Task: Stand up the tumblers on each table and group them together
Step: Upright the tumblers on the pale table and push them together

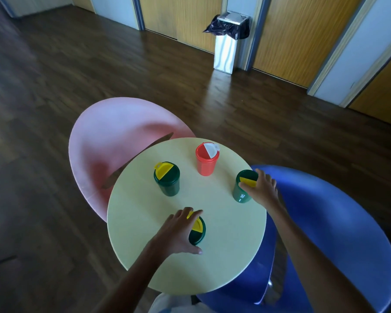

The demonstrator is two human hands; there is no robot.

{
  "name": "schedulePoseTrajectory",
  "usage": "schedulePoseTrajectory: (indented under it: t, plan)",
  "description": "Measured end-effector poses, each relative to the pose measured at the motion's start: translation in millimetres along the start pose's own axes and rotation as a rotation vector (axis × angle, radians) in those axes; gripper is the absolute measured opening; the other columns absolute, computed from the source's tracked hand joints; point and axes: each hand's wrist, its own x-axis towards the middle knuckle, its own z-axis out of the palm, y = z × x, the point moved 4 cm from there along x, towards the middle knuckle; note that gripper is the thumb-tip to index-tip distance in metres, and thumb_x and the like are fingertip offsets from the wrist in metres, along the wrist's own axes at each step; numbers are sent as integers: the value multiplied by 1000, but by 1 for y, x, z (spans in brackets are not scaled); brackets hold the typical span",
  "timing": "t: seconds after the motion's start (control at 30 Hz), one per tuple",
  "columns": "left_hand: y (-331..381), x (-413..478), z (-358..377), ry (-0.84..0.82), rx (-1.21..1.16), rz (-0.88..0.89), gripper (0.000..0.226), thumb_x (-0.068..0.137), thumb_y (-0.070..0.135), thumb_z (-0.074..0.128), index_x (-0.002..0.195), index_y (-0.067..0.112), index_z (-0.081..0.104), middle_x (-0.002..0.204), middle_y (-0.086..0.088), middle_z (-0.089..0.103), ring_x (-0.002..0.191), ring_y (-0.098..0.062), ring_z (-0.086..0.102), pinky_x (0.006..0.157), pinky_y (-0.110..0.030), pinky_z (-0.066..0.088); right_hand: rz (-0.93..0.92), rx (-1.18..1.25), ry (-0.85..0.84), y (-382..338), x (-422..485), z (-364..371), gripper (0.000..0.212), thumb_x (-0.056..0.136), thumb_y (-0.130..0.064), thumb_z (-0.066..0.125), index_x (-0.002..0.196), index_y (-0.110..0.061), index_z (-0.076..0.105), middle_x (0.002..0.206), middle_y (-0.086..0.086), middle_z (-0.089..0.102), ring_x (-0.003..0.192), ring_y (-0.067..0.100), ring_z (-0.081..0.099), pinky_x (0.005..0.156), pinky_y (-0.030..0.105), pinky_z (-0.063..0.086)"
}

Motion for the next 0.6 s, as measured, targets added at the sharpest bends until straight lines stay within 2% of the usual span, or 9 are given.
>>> schedulePoseTrajectory:
  t: [0.07,0.17,0.33,0.6]
  plan:
    - [-3,1,-1,-19,16,16,103,64,48,76,146,28,16,146,1,27,133,-21,31,106,-38,35,-20,-69,-25,1,2,8,90,73,-52,70,143,-15,27,141,16,34,131,38,30,100,48,35]
    - [-7,3,-1,-25,18,47,99,66,40,76,146,27,18,142,1,32,129,-20,35,102,-36,40,-8,-120,23,0,4,13,93,69,-54,72,141,-15,27,138,16,35,128,38,33,95,47,40]
    - [-10,7,-2,41,-36,40,95,61,42,73,142,26,27,131,0,41,120,-21,42,96,-34,44,29,-145,-8,-2,10,19,98,69,-52,75,143,-18,21,139,16,32,127,38,36,94,48,44]
    - [-21,26,-16,96,-133,-25,95,58,46,74,140,27,30,130,0,43,120,-21,43,95,-35,44,18,-137,6,-9,11,22,90,69,-42,77,140,-20,27,134,14,35,124,36,39,88,48,47]
